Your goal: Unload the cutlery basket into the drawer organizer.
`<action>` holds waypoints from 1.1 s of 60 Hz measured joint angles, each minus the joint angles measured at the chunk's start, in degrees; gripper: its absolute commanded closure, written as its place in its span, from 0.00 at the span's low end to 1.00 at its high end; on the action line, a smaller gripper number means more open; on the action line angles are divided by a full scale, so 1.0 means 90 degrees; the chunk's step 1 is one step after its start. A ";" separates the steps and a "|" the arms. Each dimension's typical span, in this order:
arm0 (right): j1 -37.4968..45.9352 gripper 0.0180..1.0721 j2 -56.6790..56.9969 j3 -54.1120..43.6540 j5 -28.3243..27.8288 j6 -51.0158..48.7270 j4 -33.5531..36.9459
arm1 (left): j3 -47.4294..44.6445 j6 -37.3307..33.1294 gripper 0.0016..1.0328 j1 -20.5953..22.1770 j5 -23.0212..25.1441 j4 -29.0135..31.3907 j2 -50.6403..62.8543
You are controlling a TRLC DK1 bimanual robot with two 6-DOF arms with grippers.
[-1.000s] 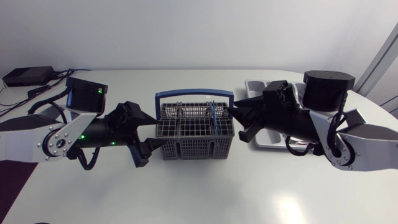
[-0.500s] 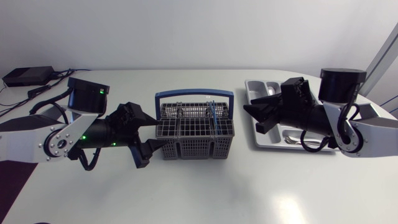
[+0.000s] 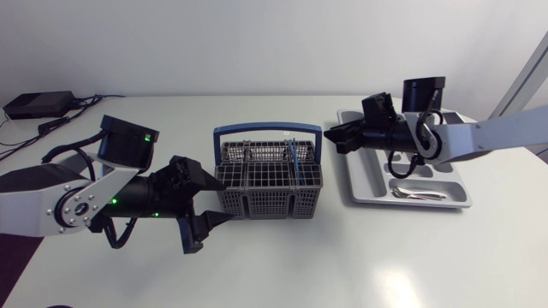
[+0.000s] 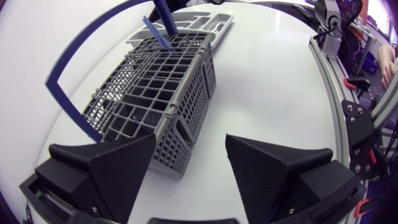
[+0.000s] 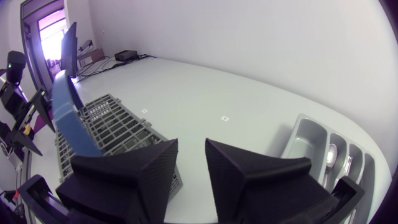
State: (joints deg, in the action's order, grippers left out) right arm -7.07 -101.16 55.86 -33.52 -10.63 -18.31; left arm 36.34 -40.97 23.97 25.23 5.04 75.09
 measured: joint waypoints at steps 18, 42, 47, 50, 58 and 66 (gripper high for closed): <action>-0.0066 0.94 -0.1678 0.1807 -0.0772 0.0044 0.1168 | -0.0117 -0.0053 0.83 0.0265 -0.0041 0.0005 0.0668; 0.0049 0.94 -0.1919 0.2137 -0.2008 -0.0393 0.2433 | -0.0092 -0.0073 0.83 -0.0104 -0.0355 -0.1141 0.1608; 0.0126 0.94 -0.1753 0.1967 -0.2130 -0.0675 0.2756 | 0.0007 -0.0070 0.82 -0.0265 -0.0355 -0.1202 0.1710; 0.0175 0.94 -0.1620 0.1824 -0.2157 -0.0818 0.2895 | 0.0068 -0.0073 0.82 -0.0352 -0.0355 -0.1246 0.1780; 0.0272 0.94 -0.1224 0.1377 -0.2283 -0.1192 0.3339 | 0.0289 -0.0070 0.82 -0.0612 -0.0357 -0.1375 0.2028; 0.0274 0.94 -0.0794 0.0889 -0.2414 -0.1542 0.3679 | 0.0600 -0.0068 0.81 -0.0811 -0.0359 -0.1409 0.2293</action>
State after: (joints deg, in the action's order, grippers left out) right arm -4.60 -108.31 63.86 -55.24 -24.51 14.81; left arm 41.74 -41.58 16.67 22.00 -7.64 95.72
